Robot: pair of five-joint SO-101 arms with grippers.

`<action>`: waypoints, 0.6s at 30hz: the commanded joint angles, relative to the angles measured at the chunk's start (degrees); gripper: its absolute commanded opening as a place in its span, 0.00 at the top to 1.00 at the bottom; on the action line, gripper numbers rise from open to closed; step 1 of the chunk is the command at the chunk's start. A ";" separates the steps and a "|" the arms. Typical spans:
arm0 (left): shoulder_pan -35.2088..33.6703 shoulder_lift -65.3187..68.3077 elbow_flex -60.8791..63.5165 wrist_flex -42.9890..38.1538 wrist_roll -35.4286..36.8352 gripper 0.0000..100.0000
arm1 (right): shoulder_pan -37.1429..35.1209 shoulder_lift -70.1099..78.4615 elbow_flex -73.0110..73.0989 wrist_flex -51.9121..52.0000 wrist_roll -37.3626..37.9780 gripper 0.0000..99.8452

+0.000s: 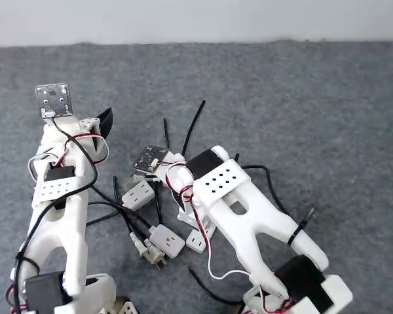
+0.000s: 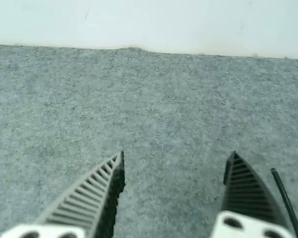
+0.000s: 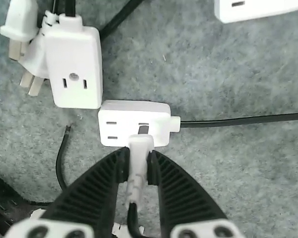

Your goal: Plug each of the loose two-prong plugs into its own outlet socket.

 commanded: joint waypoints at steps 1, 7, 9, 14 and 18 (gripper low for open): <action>-0.09 -0.26 -0.66 -1.41 -0.88 0.69 | -0.04 -0.48 -0.09 0.04 0.62 0.99; 0.00 -0.26 -0.66 -1.41 -0.88 0.69 | -0.04 -0.48 1.23 -0.48 0.62 0.99; 0.00 -0.26 -0.66 -1.41 -0.88 0.69 | -0.04 -0.48 1.23 -0.92 0.62 0.99; 0.00 -0.26 -0.57 -1.41 -0.88 0.69 | -0.04 -0.48 3.25 -4.70 0.62 0.99; 0.00 -0.26 -0.57 -1.41 -0.88 0.69 | -0.04 -0.57 6.15 -9.01 0.62 0.99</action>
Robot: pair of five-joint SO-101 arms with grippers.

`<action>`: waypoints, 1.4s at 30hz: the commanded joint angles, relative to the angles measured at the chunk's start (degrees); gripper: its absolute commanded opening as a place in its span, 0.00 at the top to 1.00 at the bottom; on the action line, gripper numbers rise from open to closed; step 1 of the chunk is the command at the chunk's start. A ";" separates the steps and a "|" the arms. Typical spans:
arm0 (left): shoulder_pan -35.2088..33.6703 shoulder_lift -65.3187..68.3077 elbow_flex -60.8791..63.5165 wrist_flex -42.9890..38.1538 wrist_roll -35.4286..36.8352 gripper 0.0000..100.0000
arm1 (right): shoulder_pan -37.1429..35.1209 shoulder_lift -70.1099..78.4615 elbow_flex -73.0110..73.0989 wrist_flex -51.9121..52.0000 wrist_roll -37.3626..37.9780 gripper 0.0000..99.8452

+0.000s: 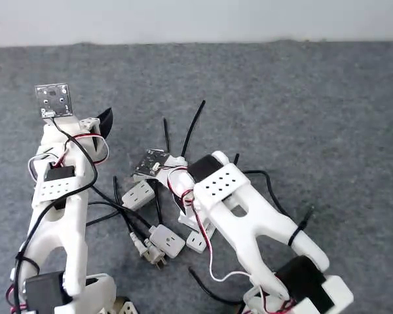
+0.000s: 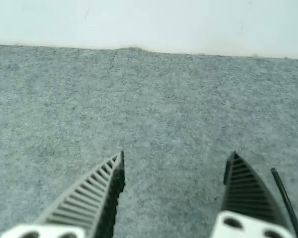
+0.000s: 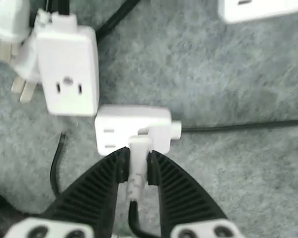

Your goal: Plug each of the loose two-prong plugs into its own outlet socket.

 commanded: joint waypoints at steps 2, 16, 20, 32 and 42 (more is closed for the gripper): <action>0.00 -0.26 -0.57 -1.41 -0.88 0.69 | -0.13 -0.75 1.32 -3.74 0.62 0.99; 0.09 -0.26 -0.57 -1.41 -0.88 0.69 | -0.22 -6.29 0.88 0.40 -2.99 0.99; 0.09 -0.26 -0.48 -1.41 -0.88 0.69 | -0.22 -10.07 0.97 2.15 -2.99 0.99; 0.18 -0.26 -0.40 -1.41 -0.88 0.69 | -0.22 -10.68 7.47 -3.38 -2.99 0.99; 0.18 -0.26 -0.40 -1.49 -0.88 0.69 | -0.48 -11.21 4.57 -3.74 -2.99 0.99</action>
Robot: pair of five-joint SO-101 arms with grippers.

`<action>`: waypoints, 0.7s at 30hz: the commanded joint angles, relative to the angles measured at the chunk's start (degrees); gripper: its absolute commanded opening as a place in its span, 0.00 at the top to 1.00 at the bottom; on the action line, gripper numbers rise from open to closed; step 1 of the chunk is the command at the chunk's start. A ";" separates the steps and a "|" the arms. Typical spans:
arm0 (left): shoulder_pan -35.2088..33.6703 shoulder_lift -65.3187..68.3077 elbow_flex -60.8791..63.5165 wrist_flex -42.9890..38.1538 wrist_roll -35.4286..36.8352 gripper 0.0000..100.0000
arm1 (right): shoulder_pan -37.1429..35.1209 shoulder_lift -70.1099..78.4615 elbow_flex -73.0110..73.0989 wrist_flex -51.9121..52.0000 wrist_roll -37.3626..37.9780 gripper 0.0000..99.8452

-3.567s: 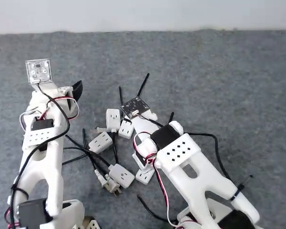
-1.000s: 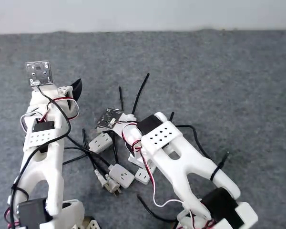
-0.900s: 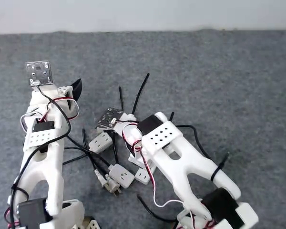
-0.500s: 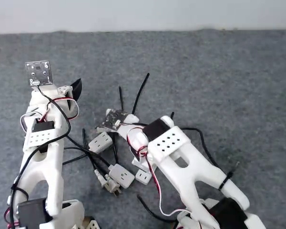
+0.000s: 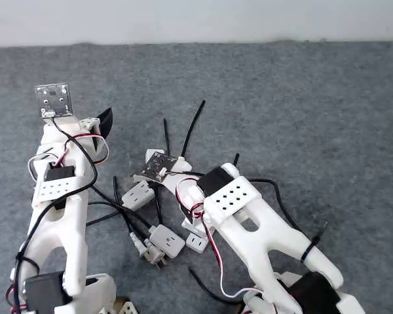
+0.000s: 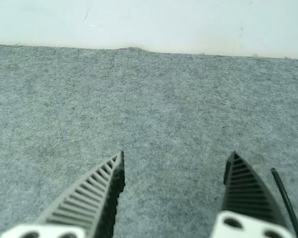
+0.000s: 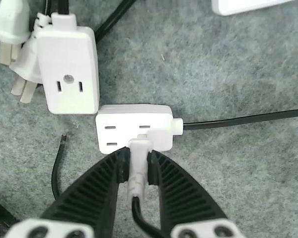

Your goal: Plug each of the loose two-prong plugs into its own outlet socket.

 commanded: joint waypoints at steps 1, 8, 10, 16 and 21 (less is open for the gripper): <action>0.18 -0.26 -0.40 -1.49 -0.88 0.69 | -0.40 -2.68 -3.25 -0.57 -0.79 0.99; 0.18 -0.26 -0.40 -1.49 -0.88 0.69 | -0.22 -2.15 -3.25 -1.19 -0.53 0.99; 0.18 -0.26 -0.40 -1.49 -0.88 0.69 | -0.40 -2.59 -3.60 -1.98 -0.53 0.99; 0.18 -0.26 -0.40 -1.49 -0.88 0.69 | -0.40 -2.15 -4.66 -2.15 -0.70 0.99; 0.18 -0.26 -0.40 -1.49 -0.97 0.69 | -0.22 -2.07 -2.99 -2.68 -0.53 0.99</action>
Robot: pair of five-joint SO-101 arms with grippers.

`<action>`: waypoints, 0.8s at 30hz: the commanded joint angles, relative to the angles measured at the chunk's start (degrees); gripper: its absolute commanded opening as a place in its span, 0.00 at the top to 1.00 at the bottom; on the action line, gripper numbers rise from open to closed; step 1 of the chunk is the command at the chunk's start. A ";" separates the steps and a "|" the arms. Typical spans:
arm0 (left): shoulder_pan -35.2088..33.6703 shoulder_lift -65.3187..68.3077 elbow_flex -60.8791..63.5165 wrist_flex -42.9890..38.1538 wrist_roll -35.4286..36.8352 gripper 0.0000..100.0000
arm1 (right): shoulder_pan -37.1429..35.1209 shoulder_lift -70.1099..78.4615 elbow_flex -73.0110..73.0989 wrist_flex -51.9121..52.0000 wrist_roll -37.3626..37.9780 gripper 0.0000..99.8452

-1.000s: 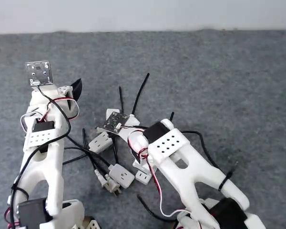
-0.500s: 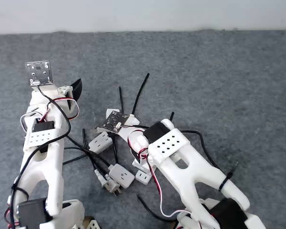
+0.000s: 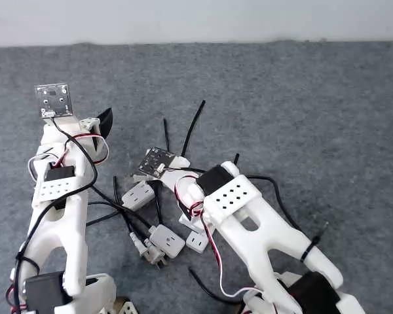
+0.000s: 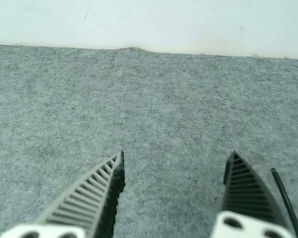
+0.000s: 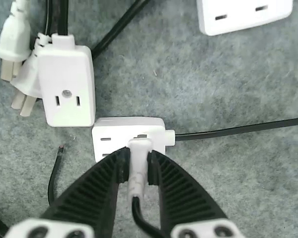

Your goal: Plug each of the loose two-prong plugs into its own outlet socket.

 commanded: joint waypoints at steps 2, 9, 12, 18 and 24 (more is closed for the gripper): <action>0.18 -0.26 -0.40 -1.49 -0.97 0.69 | -0.22 -2.07 -0.44 -1.01 -0.62 0.99; 0.18 -0.26 -0.40 -1.49 -0.97 0.69 | -0.40 -2.33 2.20 -1.01 -0.79 0.99; 0.18 -0.26 -0.40 -1.49 -0.97 0.69 | -0.40 -2.15 2.37 -1.10 -0.79 0.99; 0.09 -0.26 -0.40 -1.49 -0.97 0.69 | -0.13 -2.15 3.08 -1.10 -0.79 0.99; 0.00 -0.26 -0.40 -1.49 -0.97 0.69 | -0.13 -2.15 8.00 -4.53 -0.79 0.99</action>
